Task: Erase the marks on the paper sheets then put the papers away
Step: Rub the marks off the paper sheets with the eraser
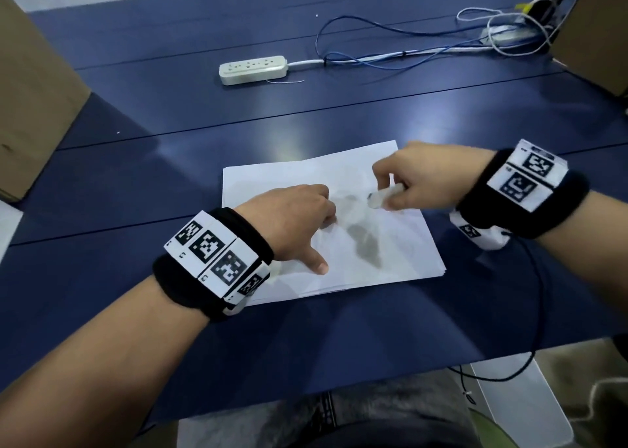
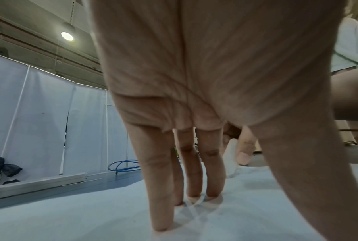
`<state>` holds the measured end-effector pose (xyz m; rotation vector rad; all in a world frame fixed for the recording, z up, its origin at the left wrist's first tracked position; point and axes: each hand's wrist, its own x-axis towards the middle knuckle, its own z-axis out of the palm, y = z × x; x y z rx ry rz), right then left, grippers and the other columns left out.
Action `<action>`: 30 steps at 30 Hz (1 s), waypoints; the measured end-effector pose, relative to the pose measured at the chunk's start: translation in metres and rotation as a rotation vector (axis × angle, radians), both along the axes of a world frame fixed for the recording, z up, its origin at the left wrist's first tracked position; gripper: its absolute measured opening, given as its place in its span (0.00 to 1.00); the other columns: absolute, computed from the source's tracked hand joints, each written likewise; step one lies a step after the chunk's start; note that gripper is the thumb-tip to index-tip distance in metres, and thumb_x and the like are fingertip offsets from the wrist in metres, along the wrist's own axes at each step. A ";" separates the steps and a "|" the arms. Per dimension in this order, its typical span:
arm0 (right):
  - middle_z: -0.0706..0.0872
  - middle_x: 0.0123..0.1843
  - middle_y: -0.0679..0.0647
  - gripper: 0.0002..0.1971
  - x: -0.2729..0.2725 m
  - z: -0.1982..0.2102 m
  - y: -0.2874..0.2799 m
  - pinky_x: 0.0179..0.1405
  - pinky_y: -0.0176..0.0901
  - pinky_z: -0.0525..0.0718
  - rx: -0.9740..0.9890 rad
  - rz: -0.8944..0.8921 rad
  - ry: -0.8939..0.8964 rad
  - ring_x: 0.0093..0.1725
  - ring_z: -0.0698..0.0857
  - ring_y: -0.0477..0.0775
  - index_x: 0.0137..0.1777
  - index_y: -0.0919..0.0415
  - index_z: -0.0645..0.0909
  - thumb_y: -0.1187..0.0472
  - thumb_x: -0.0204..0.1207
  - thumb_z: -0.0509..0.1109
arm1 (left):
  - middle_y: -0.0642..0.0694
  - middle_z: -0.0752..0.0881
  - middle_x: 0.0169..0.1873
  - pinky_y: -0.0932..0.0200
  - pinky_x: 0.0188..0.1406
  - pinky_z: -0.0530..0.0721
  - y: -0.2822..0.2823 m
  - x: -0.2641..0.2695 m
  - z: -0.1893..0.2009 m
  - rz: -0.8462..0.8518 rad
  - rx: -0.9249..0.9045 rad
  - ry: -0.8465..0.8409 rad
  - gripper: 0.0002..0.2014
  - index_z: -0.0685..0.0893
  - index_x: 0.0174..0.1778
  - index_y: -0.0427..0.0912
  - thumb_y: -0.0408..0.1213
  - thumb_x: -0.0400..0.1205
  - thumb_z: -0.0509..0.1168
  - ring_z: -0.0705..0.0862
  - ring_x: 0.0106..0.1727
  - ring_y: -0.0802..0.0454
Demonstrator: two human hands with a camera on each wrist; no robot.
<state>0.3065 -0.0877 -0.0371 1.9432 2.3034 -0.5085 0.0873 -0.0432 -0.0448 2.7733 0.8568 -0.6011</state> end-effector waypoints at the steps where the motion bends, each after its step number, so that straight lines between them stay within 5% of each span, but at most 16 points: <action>1: 0.81 0.31 0.44 0.06 -0.003 0.001 -0.008 0.37 0.45 0.80 -0.021 0.037 0.024 0.45 0.80 0.50 0.46 0.51 0.80 0.51 0.74 0.73 | 0.55 0.74 0.55 0.55 0.48 0.78 0.000 -0.001 0.000 0.002 -0.001 -0.001 0.30 0.80 0.62 0.50 0.60 0.69 0.77 0.79 0.54 0.52; 3: 0.83 0.27 0.46 0.10 -0.011 0.005 -0.028 0.29 0.37 0.77 -0.163 0.127 0.109 0.32 0.80 0.44 0.43 0.52 0.81 0.47 0.69 0.73 | 0.55 0.74 0.56 0.54 0.49 0.79 0.000 -0.002 0.000 0.004 -0.003 -0.001 0.29 0.80 0.61 0.50 0.60 0.69 0.77 0.79 0.55 0.52; 6: 0.85 0.28 0.46 0.21 -0.019 0.009 -0.039 0.29 0.43 0.79 -0.281 0.166 0.100 0.29 0.79 0.45 0.44 0.50 0.82 0.35 0.60 0.66 | 0.55 0.74 0.56 0.51 0.51 0.81 0.001 -0.001 -0.001 0.005 -0.004 0.000 0.29 0.80 0.60 0.49 0.60 0.69 0.77 0.79 0.55 0.51; 9: 0.81 0.31 0.44 0.11 -0.009 0.004 -0.012 0.37 0.46 0.82 -0.093 0.060 -0.003 0.38 0.80 0.45 0.48 0.49 0.82 0.46 0.71 0.72 | 0.55 0.75 0.57 0.55 0.48 0.77 0.002 -0.001 -0.001 0.002 -0.008 -0.006 0.30 0.80 0.62 0.50 0.60 0.69 0.78 0.78 0.53 0.53; 12: 0.81 0.33 0.44 0.08 0.000 -0.001 0.001 0.39 0.50 0.83 0.042 -0.039 -0.012 0.50 0.81 0.56 0.44 0.49 0.79 0.46 0.74 0.69 | 0.55 0.75 0.58 0.58 0.43 0.71 0.001 0.000 -0.001 0.005 -0.009 -0.005 0.31 0.80 0.63 0.49 0.60 0.69 0.77 0.74 0.50 0.56; 16: 0.82 0.29 0.45 0.08 -0.009 0.001 -0.027 0.28 0.36 0.76 -0.203 0.118 0.114 0.32 0.79 0.42 0.44 0.51 0.81 0.52 0.70 0.76 | 0.54 0.75 0.58 0.56 0.46 0.76 0.000 -0.002 -0.002 0.010 -0.004 -0.006 0.30 0.80 0.62 0.49 0.60 0.70 0.77 0.78 0.54 0.53; 18: 0.82 0.26 0.44 0.12 -0.016 0.001 -0.039 0.27 0.39 0.76 -0.310 0.164 0.153 0.26 0.77 0.43 0.42 0.50 0.81 0.45 0.64 0.74 | 0.54 0.74 0.58 0.55 0.48 0.78 0.000 -0.002 -0.003 0.009 -0.004 -0.007 0.30 0.79 0.63 0.49 0.59 0.70 0.77 0.79 0.55 0.51; 21: 0.85 0.29 0.45 0.12 -0.009 0.000 -0.023 0.31 0.38 0.79 -0.208 0.082 0.084 0.30 0.80 0.41 0.46 0.48 0.83 0.44 0.67 0.74 | 0.56 0.73 0.56 0.56 0.46 0.76 0.001 -0.001 -0.001 -0.002 -0.027 -0.008 0.33 0.77 0.70 0.55 0.58 0.70 0.77 0.78 0.54 0.52; 25: 0.85 0.33 0.43 0.07 0.003 -0.001 -0.004 0.44 0.50 0.85 -0.006 -0.052 0.037 0.47 0.84 0.52 0.46 0.50 0.81 0.49 0.73 0.72 | 0.57 0.70 0.53 0.57 0.45 0.74 0.000 0.002 0.000 -0.003 -0.026 0.001 0.33 0.75 0.74 0.62 0.62 0.73 0.73 0.75 0.50 0.54; 30: 0.83 0.31 0.49 0.10 -0.011 0.004 -0.038 0.31 0.42 0.77 -0.248 0.149 0.083 0.30 0.78 0.44 0.46 0.50 0.82 0.51 0.68 0.76 | 0.54 0.73 0.50 0.48 0.50 0.83 -0.006 0.009 -0.002 0.048 0.017 -0.006 0.31 0.81 0.64 0.55 0.67 0.70 0.72 0.79 0.51 0.50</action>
